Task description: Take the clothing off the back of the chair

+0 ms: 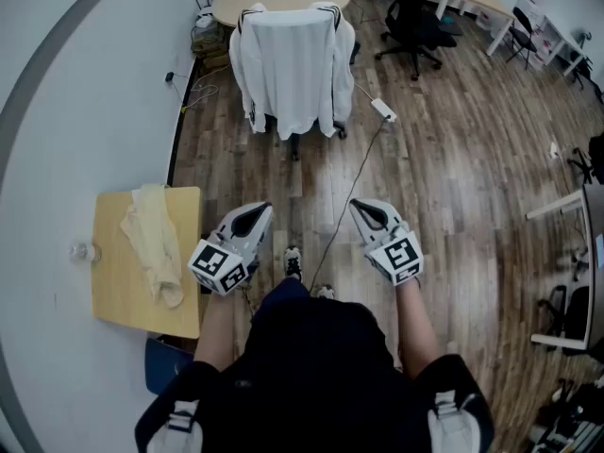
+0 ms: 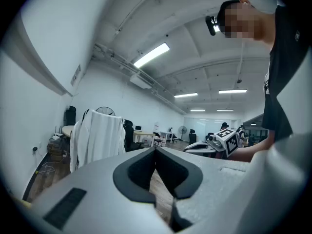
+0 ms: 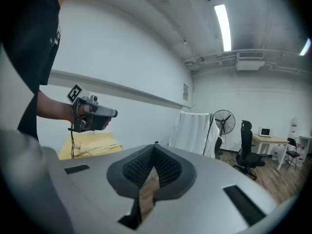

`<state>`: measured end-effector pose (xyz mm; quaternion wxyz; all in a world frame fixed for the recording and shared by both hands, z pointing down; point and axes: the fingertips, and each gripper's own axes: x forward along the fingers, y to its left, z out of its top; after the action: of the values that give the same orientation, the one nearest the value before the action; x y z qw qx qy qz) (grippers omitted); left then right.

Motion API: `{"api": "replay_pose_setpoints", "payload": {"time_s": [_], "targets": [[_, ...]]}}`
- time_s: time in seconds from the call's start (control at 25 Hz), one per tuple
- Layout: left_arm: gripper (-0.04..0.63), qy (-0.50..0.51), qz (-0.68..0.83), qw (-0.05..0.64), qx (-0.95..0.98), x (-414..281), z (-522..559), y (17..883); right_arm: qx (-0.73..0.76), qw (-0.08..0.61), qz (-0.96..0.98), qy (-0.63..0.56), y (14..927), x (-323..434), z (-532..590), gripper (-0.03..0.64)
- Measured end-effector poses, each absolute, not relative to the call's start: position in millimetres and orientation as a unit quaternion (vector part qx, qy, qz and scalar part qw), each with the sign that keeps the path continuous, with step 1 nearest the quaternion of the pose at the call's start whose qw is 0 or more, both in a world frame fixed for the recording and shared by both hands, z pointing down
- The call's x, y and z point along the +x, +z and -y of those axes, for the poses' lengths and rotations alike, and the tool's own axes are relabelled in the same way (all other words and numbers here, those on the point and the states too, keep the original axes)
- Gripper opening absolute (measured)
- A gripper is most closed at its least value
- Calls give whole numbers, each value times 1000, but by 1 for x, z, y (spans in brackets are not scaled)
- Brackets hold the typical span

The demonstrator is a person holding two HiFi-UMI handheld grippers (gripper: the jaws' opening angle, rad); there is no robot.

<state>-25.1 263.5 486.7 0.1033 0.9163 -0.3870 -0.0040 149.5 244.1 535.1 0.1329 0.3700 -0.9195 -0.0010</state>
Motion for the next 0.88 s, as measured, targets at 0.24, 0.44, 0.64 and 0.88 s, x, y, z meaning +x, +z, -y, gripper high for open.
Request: {"api": "replay_pose_setpoints", "payload": {"time_s": [0.24,0.44,0.64,0.88], "targets": [[0,-6,389,107,915,-34,-250,488,375,125,919,8,535,149,-234,-6],[0,-7,395,113,912,-43,-240,493,361,116,925,17,540,144,-228,-6],[0,-11,399,115,910,-52,-228,491,360,128,924,20,544,138,-217,-6],[0,-11,401,115,909,-61,-211,490,364,136,921,24,549,133,-202,-6]]}}
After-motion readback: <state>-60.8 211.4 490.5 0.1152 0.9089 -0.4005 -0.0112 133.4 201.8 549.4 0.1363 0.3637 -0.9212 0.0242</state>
